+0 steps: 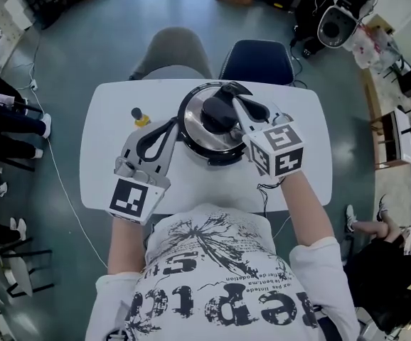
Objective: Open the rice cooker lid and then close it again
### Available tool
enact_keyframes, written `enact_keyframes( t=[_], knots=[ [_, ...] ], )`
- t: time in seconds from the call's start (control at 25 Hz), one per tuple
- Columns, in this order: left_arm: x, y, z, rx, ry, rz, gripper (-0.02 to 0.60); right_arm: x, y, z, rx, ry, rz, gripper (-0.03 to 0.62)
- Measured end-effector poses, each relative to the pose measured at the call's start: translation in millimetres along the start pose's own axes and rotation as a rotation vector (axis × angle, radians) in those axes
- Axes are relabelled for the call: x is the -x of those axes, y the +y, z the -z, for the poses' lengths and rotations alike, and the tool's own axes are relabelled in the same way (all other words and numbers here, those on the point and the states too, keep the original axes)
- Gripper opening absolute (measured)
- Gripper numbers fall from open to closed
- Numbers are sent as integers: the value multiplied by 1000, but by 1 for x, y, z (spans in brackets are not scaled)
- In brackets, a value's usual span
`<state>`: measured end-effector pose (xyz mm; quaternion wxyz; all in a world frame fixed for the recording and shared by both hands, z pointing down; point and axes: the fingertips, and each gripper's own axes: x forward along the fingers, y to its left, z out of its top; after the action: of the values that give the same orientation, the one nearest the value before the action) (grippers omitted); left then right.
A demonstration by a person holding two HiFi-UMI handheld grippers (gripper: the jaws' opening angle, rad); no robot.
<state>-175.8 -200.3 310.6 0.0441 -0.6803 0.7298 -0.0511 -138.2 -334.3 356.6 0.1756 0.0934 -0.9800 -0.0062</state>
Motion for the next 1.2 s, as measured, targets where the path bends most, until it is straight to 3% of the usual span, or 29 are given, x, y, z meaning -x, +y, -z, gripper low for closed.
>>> enact_keyframes(
  t=[0.28,0.56,0.92,1.2],
  knots=[
    [1,9,9,28,47,-46,14,31,-4,-7,11,-214,64,12],
    [-5,10,10,29,78,-61,14,46,-8,-4,3,-310,93,11],
    [-10,12,-3,41,17,-65,14,49,-10,-16,77,-317,109,11],
    [-8,17,6,34,55,-72,14,45,-3,-19,85,-315,70,11]
  ],
)
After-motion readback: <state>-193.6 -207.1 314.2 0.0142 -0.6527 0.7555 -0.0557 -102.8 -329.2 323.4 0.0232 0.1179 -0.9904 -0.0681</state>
